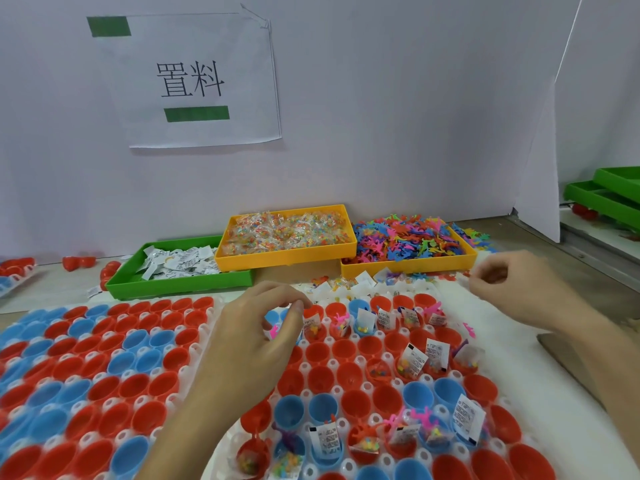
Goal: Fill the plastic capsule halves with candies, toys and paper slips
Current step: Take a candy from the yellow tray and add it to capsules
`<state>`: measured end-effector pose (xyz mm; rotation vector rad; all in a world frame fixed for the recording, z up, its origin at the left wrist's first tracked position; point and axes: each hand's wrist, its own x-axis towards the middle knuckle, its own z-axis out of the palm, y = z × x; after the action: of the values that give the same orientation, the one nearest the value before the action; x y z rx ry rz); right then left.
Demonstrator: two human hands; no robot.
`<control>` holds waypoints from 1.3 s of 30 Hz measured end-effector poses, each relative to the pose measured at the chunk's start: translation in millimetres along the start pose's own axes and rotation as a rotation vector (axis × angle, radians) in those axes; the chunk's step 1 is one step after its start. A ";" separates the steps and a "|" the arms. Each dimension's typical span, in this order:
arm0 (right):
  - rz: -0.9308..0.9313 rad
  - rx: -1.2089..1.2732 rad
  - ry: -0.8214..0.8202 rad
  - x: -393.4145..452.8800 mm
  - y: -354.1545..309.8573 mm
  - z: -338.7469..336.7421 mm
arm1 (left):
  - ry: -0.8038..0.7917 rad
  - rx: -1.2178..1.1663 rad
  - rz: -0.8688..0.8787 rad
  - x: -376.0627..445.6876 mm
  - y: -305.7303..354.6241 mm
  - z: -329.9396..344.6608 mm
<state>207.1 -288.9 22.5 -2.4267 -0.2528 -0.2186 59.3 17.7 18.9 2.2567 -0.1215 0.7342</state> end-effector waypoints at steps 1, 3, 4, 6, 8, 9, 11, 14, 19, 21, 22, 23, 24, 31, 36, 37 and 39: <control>-0.081 0.129 -0.021 -5.6 -14.5 1.9 | -0.004 -0.001 0.000 -0.2 0.0 0.8; -0.203 0.347 -0.109 -19.1 -41.8 9.0 | -0.013 0.001 0.007 -0.8 0.8 3.0; -0.249 0.428 -0.161 -25.8 -52.6 13.3 | -0.023 -0.004 0.010 -1.1 1.6 3.9; -0.304 0.547 -0.277 -37.0 -69.0 21.6 | -0.047 -0.033 0.020 -1.8 3.6 5.5; -0.325 0.644 -0.376 -45.5 -78.6 27.1 | -0.071 -0.087 0.004 -3.1 6.3 7.0; -0.329 0.678 -0.414 -48.0 -81.6 28.9 | -0.084 -0.128 -0.018 -3.7 8.6 7.6; -0.346 0.704 -0.476 -52.0 -86.1 30.6 | -0.119 -0.206 -0.043 -4.7 13.2 8.8; -0.366 0.723 -0.550 -56.7 -90.3 32.6 | -0.170 -0.270 -0.042 -6.2 19.8 9.2; -0.356 0.660 -0.549 -61.1 -95.6 36.1 | -0.199 -0.372 -0.067 -6.9 20.4 10.5; -0.347 0.617 -0.535 -60.6 -94.8 36.6 | -0.199 -0.395 -0.081 -6.9 19.3 11.0; -0.347 0.593 -0.534 -60.2 -94.3 36.4 | -0.198 -0.397 -0.084 -7.0 19.3 11.4; -0.347 0.576 -0.536 -59.9 -93.9 35.9 | -0.193 -0.399 -0.091 -7.0 19.3 11.4; -0.347 0.567 -0.535 -59.5 -93.4 35.3 | -0.181 -0.406 -0.098 -6.9 19.0 11.4; -0.373 0.634 -0.590 -57.2 -90.5 27.0 | -0.089 -0.528 -0.161 -4.7 23.6 7.9; -0.423 0.633 -0.519 -60.0 -94.7 32.1 | -0.174 -0.538 -0.139 -6.6 27.5 9.1; -0.419 0.648 -0.492 -59.5 -94.3 33.3 | -0.176 -0.539 -0.140 -6.7 27.1 10.0; -0.401 0.684 -0.467 -59.5 -93.3 34.9 | -0.161 -0.537 -0.146 -7.2 26.1 12.1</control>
<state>130.5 -203.6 40.4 -1.6950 -0.8711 0.2369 51.1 -10.2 24.8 1.7832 -0.2022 0.3817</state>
